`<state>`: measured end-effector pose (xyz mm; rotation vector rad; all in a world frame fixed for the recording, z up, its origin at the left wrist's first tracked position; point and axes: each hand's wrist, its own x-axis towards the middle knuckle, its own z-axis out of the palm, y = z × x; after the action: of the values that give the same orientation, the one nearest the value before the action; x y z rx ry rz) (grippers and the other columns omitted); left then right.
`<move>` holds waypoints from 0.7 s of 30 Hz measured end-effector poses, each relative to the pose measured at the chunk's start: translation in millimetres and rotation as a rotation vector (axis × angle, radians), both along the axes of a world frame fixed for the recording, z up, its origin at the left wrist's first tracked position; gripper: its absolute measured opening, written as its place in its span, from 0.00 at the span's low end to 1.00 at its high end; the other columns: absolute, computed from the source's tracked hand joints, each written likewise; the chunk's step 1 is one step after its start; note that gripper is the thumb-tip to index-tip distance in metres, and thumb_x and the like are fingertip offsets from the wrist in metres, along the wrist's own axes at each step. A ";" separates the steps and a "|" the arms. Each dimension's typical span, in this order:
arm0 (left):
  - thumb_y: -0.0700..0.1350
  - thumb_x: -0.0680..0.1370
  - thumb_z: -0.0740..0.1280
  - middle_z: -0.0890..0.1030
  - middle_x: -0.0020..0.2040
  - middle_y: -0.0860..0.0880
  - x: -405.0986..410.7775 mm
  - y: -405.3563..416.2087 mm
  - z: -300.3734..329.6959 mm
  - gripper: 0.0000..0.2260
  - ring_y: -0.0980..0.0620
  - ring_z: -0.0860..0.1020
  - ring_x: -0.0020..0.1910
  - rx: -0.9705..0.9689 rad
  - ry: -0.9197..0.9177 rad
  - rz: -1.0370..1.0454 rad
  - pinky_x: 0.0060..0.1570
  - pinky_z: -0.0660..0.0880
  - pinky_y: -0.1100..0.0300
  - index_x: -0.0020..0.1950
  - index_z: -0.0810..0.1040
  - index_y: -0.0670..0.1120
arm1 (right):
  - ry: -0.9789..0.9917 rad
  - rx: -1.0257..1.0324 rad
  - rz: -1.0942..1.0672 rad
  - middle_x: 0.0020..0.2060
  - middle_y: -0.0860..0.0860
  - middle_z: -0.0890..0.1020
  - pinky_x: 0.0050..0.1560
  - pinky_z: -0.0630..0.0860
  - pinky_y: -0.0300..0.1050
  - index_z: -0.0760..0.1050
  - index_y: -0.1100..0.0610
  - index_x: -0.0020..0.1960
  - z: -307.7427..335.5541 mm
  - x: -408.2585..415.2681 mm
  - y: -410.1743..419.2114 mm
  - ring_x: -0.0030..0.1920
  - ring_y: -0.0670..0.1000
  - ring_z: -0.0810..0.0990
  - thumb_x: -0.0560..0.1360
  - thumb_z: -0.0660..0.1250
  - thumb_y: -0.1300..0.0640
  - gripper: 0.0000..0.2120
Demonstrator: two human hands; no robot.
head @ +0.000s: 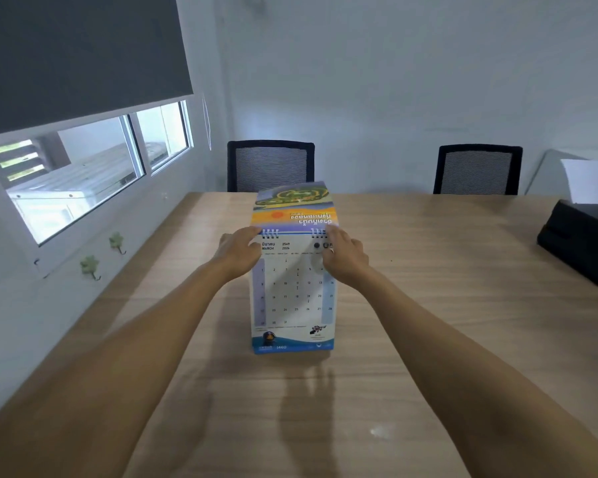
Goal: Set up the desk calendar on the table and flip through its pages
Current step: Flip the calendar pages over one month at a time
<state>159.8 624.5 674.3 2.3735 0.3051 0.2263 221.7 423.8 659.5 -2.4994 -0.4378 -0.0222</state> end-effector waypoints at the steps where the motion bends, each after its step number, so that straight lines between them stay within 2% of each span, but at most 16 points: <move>1: 0.43 0.79 0.54 0.65 0.77 0.47 1.7 2.2 -6.1 0.24 0.43 0.59 0.76 -0.015 -0.045 0.017 0.73 0.60 0.46 0.76 0.64 0.49 | -0.016 0.108 -0.004 0.72 0.54 0.65 0.66 0.67 0.60 0.57 0.54 0.74 -3.5 0.6 -0.1 0.68 0.62 0.65 0.75 0.55 0.56 0.27; 3: 0.45 0.79 0.55 0.59 0.79 0.48 -2.7 2.5 -15.8 0.26 0.44 0.59 0.77 -0.074 -0.076 0.102 0.74 0.59 0.46 0.78 0.59 0.49 | -0.016 0.369 -0.070 0.67 0.56 0.69 0.66 0.68 0.57 0.62 0.59 0.69 -7.9 -5.6 -1.4 0.66 0.59 0.68 0.75 0.56 0.59 0.23; 4: 0.46 0.80 0.56 0.58 0.79 0.47 -7.6 -0.1 -20.2 0.26 0.44 0.60 0.77 -0.141 -0.053 0.140 0.73 0.61 0.46 0.79 0.56 0.48 | 0.021 0.466 -0.113 0.68 0.56 0.67 0.68 0.66 0.57 0.62 0.60 0.70 -12.0 -7.8 -2.7 0.69 0.58 0.66 0.76 0.55 0.61 0.22; 6: 0.49 0.78 0.57 0.63 0.77 0.49 -17.4 -4.9 -31.1 0.28 0.46 0.65 0.73 -0.272 0.000 0.161 0.68 0.67 0.48 0.78 0.57 0.49 | 0.232 0.612 -0.186 0.75 0.53 0.57 0.75 0.57 0.56 0.52 0.58 0.76 -21.0 -14.6 -6.2 0.76 0.57 0.56 0.79 0.53 0.60 0.27; 7: 0.50 0.77 0.56 0.66 0.73 0.52 -21.8 -6.9 -38.8 0.27 0.50 0.68 0.69 -0.304 0.017 0.158 0.65 0.69 0.50 0.77 0.59 0.49 | 0.354 0.668 -0.212 0.76 0.50 0.56 0.74 0.56 0.55 0.48 0.56 0.77 -26.7 -17.4 -7.8 0.76 0.55 0.54 0.79 0.52 0.60 0.28; 8: 0.48 0.78 0.56 0.68 0.68 0.55 -25.6 -10.1 -44.9 0.25 0.52 0.68 0.65 -0.317 0.029 0.156 0.61 0.68 0.52 0.75 0.62 0.49 | 0.452 0.693 -0.231 0.74 0.48 0.60 0.72 0.59 0.55 0.49 0.54 0.77 -30.4 -20.6 -8.1 0.74 0.55 0.58 0.79 0.51 0.61 0.27; 10: 0.43 0.80 0.54 0.71 0.67 0.53 -27.7 -15.4 -56.7 0.20 0.50 0.70 0.63 -0.340 0.049 0.141 0.58 0.70 0.54 0.73 0.67 0.46 | 0.545 0.674 -0.214 0.68 0.50 0.70 0.64 0.67 0.54 0.60 0.52 0.73 -35.0 -27.4 -7.9 0.64 0.55 0.69 0.78 0.49 0.61 0.23; 12: 0.39 0.81 0.52 0.75 0.61 0.51 -32.3 -27.0 -60.2 0.17 0.50 0.72 0.56 -0.385 0.044 0.101 0.46 0.72 0.60 0.68 0.71 0.44 | 0.565 0.649 -0.179 0.64 0.53 0.75 0.61 0.71 0.53 0.69 0.54 0.65 -39.3 -34.4 -6.1 0.59 0.56 0.73 0.78 0.49 0.59 0.19; 14: 0.36 0.81 0.51 0.75 0.57 0.50 -33.9 -34.1 -60.5 0.18 0.51 0.71 0.54 -0.404 0.027 0.085 0.44 0.70 0.60 0.68 0.71 0.43 | 0.559 0.650 -0.153 0.61 0.53 0.76 0.61 0.71 0.54 0.69 0.54 0.64 -40.9 -38.0 -4.4 0.58 0.56 0.74 0.77 0.49 0.60 0.19; 16: 0.36 0.80 0.52 0.76 0.57 0.48 -33.4 -34.7 -59.7 0.18 0.50 0.72 0.51 -0.411 0.025 0.083 0.41 0.69 0.60 0.66 0.72 0.44 | 0.561 0.633 -0.129 0.58 0.53 0.76 0.55 0.71 0.51 0.67 0.54 0.66 -36.9 -43.3 -4.6 0.52 0.52 0.74 0.76 0.50 0.62 0.20; 18: 0.36 0.79 0.52 0.77 0.55 0.47 -34.0 -33.2 -59.4 0.15 0.50 0.73 0.47 -0.402 0.046 0.066 0.40 0.69 0.59 0.60 0.74 0.47 | 0.558 0.594 -0.129 0.55 0.52 0.74 0.46 0.69 0.46 0.65 0.55 0.66 -33.6 -46.6 -4.4 0.44 0.47 0.72 0.77 0.50 0.62 0.19; 19: 0.37 0.79 0.52 0.77 0.52 0.46 -34.5 -33.2 -59.1 0.14 0.50 0.73 0.45 -0.398 0.064 0.068 0.40 0.69 0.58 0.56 0.74 0.48 | 0.548 0.574 -0.135 0.54 0.52 0.74 0.43 0.68 0.44 0.66 0.56 0.65 -33.2 -47.7 -4.6 0.43 0.47 0.71 0.77 0.50 0.62 0.18; 21: 0.38 0.78 0.53 0.77 0.48 0.47 -35.7 -31.3 -58.7 0.11 0.49 0.73 0.43 -0.386 0.084 0.105 0.40 0.69 0.56 0.50 0.74 0.47 | 0.525 0.538 -0.129 0.57 0.53 0.75 0.46 0.69 0.45 0.67 0.57 0.64 -33.1 -50.2 -5.2 0.48 0.50 0.73 0.77 0.50 0.61 0.17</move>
<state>124.1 593.2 615.6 1.9899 0.4697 0.1049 171.5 418.6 626.4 -1.8994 -0.0361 0.4031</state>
